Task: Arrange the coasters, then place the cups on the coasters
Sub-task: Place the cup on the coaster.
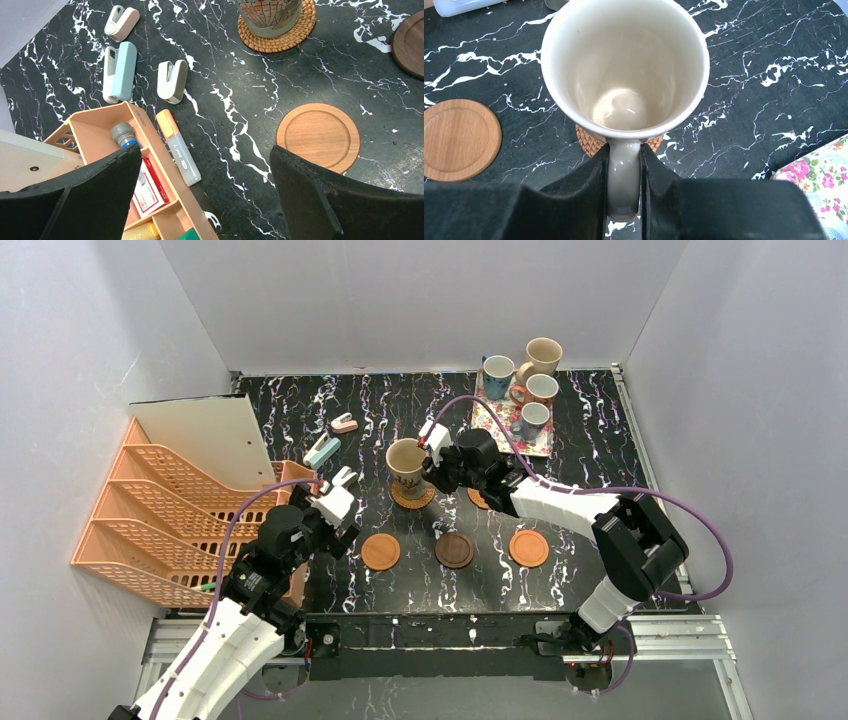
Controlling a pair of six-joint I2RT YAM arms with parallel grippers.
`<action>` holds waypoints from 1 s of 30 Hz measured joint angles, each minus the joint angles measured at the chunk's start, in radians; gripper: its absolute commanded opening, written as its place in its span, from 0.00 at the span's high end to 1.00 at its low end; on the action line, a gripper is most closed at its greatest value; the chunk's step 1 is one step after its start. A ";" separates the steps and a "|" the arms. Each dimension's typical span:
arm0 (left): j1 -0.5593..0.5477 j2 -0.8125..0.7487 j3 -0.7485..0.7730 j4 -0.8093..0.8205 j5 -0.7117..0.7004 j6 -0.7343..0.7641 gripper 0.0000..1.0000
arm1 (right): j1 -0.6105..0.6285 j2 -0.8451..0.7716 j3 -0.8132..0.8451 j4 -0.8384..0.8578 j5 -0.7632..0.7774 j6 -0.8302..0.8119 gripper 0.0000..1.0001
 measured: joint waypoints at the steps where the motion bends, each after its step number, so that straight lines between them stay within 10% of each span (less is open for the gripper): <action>1: 0.000 0.000 0.000 0.000 0.000 0.000 0.02 | 0.000 0.000 0.000 0.000 0.000 0.000 0.99; 30: 0.000 0.000 0.000 0.000 0.003 0.000 0.02 | 0.000 0.000 0.000 -0.005 -0.003 -0.023 0.99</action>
